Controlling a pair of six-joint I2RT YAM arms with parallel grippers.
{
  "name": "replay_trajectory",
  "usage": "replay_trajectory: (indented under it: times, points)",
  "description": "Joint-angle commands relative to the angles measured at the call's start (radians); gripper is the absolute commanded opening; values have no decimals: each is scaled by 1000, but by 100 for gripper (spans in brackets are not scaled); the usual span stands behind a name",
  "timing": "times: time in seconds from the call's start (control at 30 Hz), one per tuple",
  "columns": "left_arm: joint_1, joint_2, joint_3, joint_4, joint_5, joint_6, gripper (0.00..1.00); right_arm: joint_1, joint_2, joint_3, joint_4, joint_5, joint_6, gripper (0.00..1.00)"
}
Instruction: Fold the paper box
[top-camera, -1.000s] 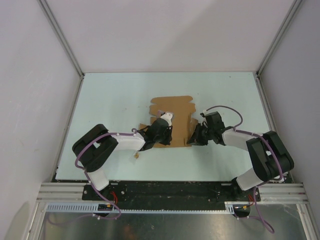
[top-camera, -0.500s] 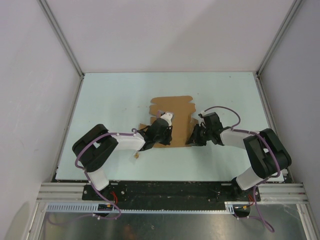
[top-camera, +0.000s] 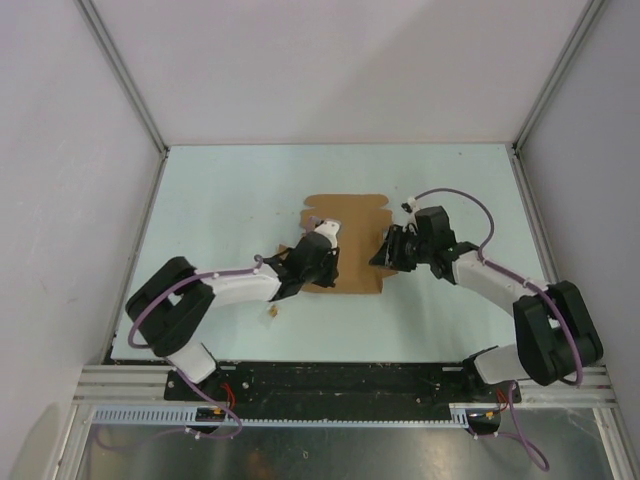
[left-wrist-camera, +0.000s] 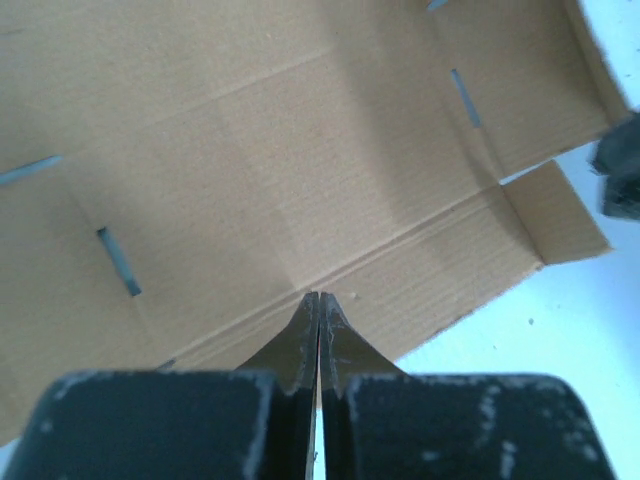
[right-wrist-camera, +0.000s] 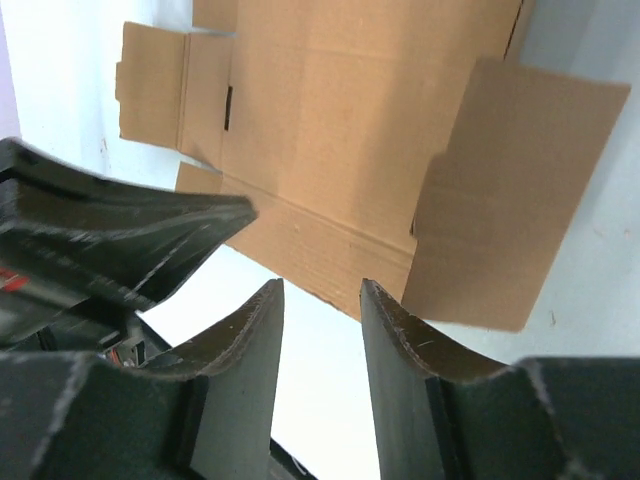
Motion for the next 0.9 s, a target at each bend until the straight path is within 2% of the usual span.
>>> replay_trajectory:
  times: [0.0, 0.07, 0.13, 0.17, 0.2, 0.3, 0.57, 0.67, 0.87]
  points:
    - [26, -146, 27, -52, -45, 22, 1, 8, 73, 85, 31, 3, -63, 42]
    - [58, -216, 1, -54, -41, 9, 5, 16, 126, 112, 60, -7, -74, 42]
    - [83, -267, -30, -55, -42, 3, 17, 25, 187, 168, 69, -13, -98, 42]
    - [112, -307, -39, -55, -47, -4, 24, 37, 207, 188, 66, -10, -107, 42]
    - [126, -329, -48, -55, -59, -7, 39, 43, 233, 206, 60, 9, -113, 42]
    - [193, -356, -71, -64, -67, -14, 47, 57, 310, 269, 54, 33, -117, 42]
    - [356, -292, -52, -72, -31, -32, 41, 86, 405, 320, 46, 119, -146, 37]
    - [364, -225, -6, -72, -30, -12, 39, 88, 430, 320, 57, 122, -147, 36]
    - [390, -194, -7, -60, -28, -29, 38, 100, 424, 324, 66, 133, -141, 36]
